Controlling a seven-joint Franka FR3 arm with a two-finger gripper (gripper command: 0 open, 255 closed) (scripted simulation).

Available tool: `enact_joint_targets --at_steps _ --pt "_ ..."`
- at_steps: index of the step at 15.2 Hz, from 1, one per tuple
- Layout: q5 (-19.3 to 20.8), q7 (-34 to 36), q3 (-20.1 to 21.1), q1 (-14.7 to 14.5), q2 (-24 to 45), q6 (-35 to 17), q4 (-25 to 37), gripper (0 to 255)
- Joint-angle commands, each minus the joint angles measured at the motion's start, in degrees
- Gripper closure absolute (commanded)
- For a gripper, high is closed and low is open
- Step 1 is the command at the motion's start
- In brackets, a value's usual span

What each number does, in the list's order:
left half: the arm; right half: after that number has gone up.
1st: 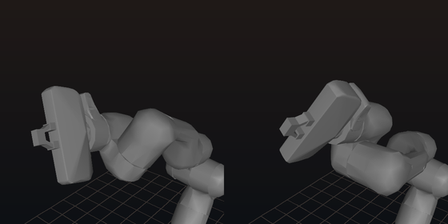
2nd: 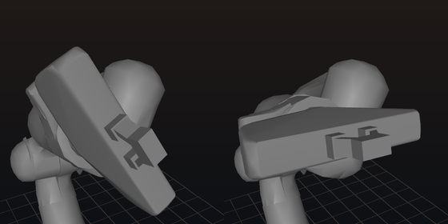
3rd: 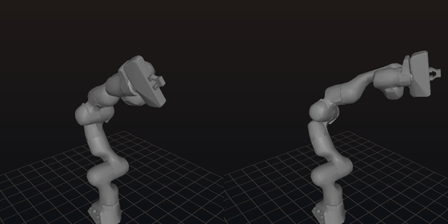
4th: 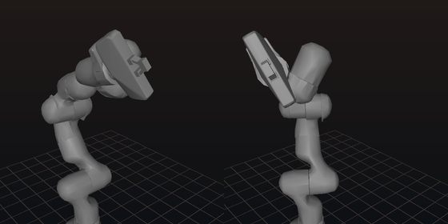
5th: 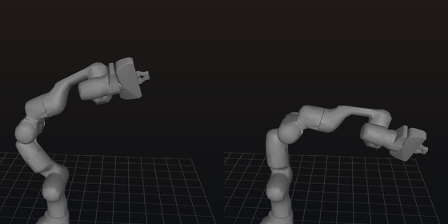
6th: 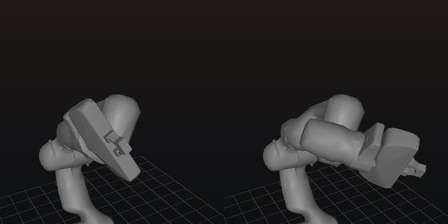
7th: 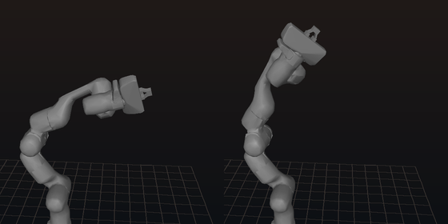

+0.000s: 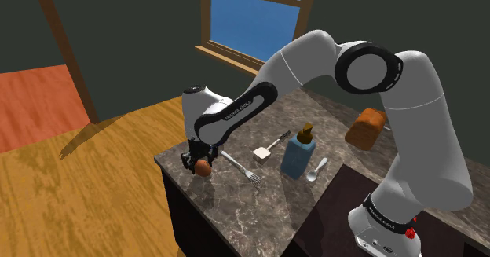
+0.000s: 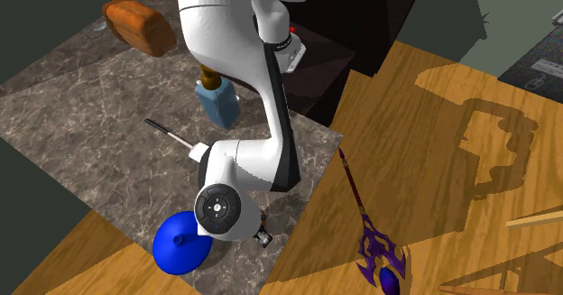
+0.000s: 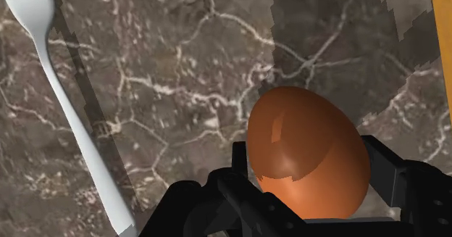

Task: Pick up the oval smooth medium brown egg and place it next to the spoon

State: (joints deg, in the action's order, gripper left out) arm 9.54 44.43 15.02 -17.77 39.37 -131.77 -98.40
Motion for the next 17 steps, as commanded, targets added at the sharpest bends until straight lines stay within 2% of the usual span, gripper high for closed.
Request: enact_joint_targets --at_steps 1,5,17 --pt "0.00 0.00 0.00 0.00 -0.01 0.00 0.01 255" --pt "0.00 0.00 0.00 0.00 -0.01 0.00 0.00 255" --pt "-1.65 -0.72 1.29 0.93 -6.13 6.15 0.12 255"
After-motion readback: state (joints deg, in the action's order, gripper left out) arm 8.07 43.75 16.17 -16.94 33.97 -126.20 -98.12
